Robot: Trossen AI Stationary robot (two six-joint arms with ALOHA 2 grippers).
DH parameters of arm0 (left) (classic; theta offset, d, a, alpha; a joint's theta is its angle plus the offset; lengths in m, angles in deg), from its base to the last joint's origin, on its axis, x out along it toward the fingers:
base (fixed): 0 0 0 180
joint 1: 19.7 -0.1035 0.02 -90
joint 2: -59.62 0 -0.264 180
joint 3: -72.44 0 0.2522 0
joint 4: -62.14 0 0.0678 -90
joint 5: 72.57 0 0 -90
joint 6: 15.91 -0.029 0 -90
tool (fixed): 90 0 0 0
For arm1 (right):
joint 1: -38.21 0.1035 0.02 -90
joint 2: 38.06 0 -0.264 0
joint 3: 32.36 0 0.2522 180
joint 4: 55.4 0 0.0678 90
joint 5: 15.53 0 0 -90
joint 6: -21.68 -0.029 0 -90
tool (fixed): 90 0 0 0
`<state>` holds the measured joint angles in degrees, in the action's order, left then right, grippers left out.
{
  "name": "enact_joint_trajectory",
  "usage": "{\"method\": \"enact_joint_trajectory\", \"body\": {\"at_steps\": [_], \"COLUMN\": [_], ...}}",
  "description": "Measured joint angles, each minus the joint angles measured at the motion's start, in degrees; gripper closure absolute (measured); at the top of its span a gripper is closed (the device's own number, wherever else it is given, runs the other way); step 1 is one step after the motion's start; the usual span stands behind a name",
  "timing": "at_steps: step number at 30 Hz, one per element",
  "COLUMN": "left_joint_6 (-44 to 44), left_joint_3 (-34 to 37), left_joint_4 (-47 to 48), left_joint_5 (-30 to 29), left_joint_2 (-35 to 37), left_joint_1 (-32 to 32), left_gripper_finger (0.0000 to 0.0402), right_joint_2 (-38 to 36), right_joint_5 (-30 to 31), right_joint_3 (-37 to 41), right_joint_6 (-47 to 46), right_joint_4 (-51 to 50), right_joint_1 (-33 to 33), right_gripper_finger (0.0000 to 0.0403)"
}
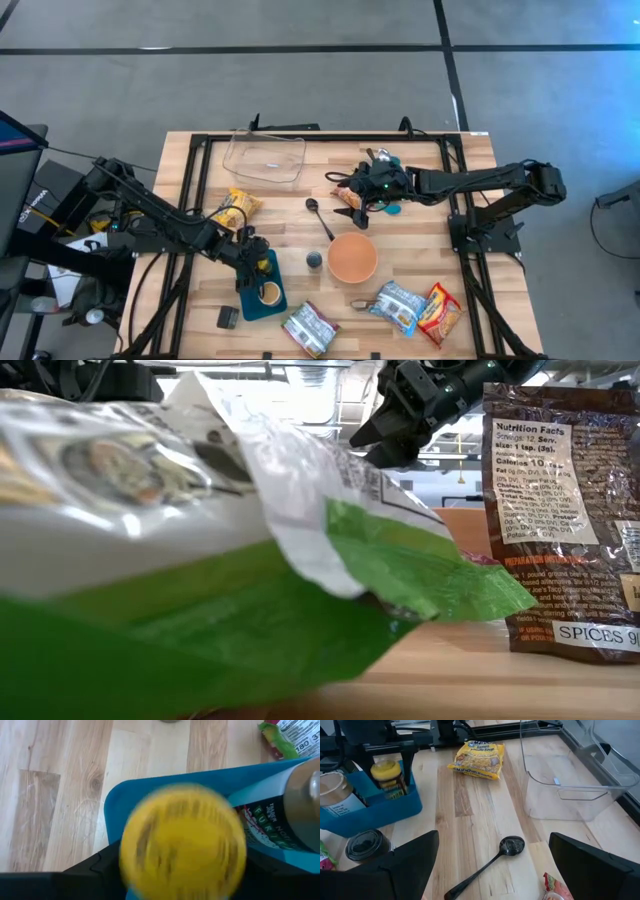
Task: Pick & Place Food Item
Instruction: Put the black seasoning bottle into the blue bin
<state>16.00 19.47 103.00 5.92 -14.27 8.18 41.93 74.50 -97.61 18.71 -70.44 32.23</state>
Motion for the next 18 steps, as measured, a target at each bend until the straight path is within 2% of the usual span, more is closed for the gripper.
{"method": "enact_joint_trajectory", "body": {"at_steps": [9, 18], "left_joint_6": [0.03, 0.09], "left_joint_3": [0.0, 0.0], "left_joint_4": [-0.09, -0.2], "left_joint_5": [0.21, 2.91], "left_joint_2": [0.0, 1.95], "left_joint_1": [0.0, -0.12], "left_gripper_finger": [0.0127, 0.0128], "right_joint_2": [0.0, 0.0], "right_joint_5": [0.0, 0.0], "right_joint_3": [0.0, 0.0], "right_joint_6": [0.0, -0.02], "right_joint_4": [0.02, 0.0], "right_joint_1": [-0.01, -0.02], "right_gripper_finger": [0.003, 0.003]}}
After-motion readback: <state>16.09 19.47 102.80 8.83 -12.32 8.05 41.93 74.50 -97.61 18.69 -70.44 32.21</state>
